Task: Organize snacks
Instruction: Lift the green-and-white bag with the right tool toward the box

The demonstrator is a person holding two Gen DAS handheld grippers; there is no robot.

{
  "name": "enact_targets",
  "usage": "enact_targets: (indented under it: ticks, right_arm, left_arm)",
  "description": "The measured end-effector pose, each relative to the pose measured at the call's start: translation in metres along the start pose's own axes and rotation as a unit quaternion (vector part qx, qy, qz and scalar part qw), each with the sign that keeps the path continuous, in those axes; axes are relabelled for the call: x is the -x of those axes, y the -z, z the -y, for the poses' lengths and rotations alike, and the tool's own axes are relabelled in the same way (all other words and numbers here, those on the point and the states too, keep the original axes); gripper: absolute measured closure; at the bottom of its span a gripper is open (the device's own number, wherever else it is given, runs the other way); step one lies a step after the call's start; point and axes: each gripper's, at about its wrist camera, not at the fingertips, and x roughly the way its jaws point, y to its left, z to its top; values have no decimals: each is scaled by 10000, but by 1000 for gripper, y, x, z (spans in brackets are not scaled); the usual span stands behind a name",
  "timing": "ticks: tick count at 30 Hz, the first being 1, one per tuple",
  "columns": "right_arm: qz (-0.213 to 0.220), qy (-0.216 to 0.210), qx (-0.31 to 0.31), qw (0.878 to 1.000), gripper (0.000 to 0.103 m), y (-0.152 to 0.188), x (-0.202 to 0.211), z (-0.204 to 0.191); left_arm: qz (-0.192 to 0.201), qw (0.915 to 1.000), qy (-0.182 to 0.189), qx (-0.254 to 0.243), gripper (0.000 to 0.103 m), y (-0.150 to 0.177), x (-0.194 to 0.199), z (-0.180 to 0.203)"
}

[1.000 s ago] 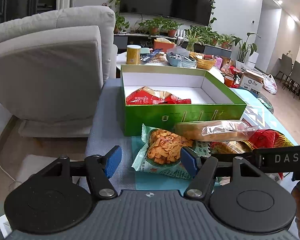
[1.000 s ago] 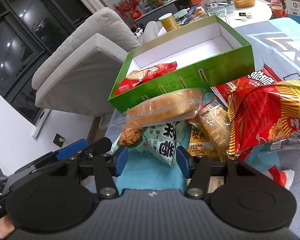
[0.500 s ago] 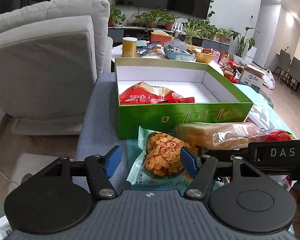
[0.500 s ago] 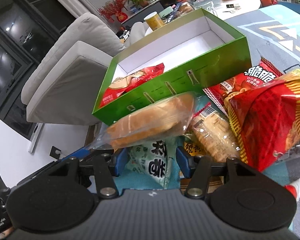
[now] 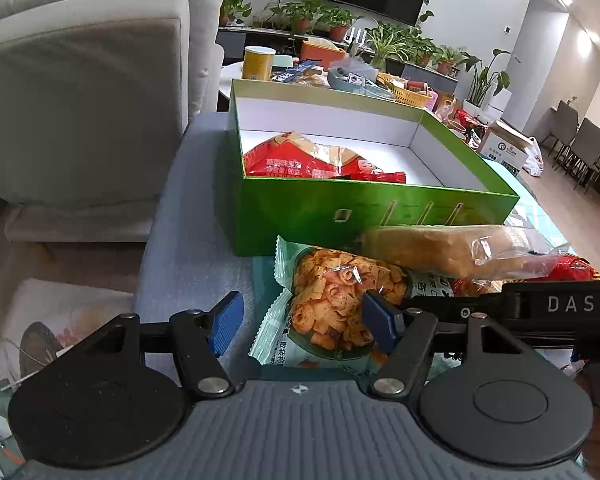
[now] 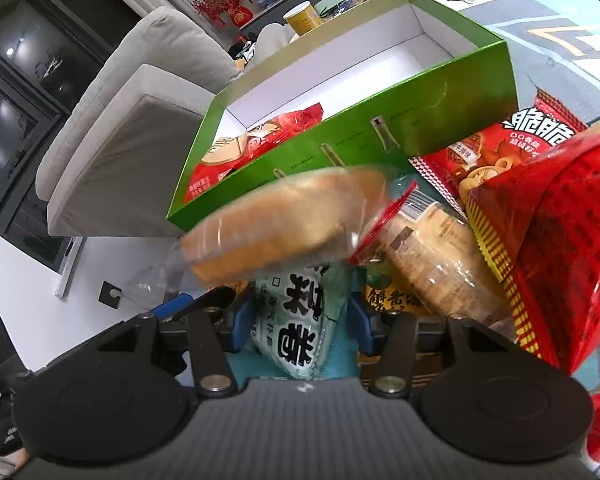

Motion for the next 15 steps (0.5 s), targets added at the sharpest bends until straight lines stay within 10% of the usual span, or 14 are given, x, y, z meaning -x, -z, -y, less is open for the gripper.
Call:
enact_targets:
  ticks: [15]
  right_arm:
    - [39,22,291,9996,58,1,3,-7]
  left_arm:
    - [130,9994,302,-65,58,5,11,7]
